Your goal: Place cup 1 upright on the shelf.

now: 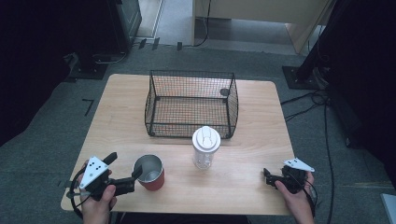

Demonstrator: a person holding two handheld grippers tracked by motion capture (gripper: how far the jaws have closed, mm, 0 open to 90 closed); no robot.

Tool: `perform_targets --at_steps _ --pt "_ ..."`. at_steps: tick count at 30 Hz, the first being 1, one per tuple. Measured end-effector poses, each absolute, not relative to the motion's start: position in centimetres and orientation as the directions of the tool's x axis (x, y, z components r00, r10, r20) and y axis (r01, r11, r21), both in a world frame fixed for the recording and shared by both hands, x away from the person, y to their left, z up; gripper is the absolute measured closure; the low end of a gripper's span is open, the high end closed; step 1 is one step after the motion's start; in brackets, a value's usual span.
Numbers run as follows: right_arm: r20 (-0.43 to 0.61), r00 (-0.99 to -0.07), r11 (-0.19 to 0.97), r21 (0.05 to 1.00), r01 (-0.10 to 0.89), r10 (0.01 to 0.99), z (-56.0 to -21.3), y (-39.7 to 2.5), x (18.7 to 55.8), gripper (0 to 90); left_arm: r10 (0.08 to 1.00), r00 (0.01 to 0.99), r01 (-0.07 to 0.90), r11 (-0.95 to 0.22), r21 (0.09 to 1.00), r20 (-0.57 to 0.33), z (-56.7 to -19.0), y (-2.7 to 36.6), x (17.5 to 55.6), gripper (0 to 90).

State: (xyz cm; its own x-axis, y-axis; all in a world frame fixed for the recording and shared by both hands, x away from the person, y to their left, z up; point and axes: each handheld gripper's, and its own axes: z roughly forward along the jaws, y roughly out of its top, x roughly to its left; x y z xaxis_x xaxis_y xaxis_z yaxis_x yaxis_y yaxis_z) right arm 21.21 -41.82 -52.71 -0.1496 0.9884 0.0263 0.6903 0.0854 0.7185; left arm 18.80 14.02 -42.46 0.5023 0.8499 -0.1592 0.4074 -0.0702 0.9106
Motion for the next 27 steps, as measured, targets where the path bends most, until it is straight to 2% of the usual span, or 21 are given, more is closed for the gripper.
perform_targets --at_steps 8,20,27 --pt "0.026 -0.15 0.085 0.719 0.69 0.988 -52.7 -41.8 21.2 2.7 0.817 0.555 0.427 -0.117 0.897 -0.158 -43.7 12.3 18.6 0.0" --pt "0.026 -0.15 0.085 0.718 0.69 0.988 -52.7 -41.8 21.2 2.7 0.782 0.598 0.404 -0.104 0.909 -0.176 -44.0 11.8 18.1 0.0" --pt "0.026 -0.15 0.085 0.719 0.69 0.988 -52.7 -41.8 21.2 2.7 0.778 0.608 0.42 -0.141 0.897 -0.162 -44.8 10.9 18.2 0.0"
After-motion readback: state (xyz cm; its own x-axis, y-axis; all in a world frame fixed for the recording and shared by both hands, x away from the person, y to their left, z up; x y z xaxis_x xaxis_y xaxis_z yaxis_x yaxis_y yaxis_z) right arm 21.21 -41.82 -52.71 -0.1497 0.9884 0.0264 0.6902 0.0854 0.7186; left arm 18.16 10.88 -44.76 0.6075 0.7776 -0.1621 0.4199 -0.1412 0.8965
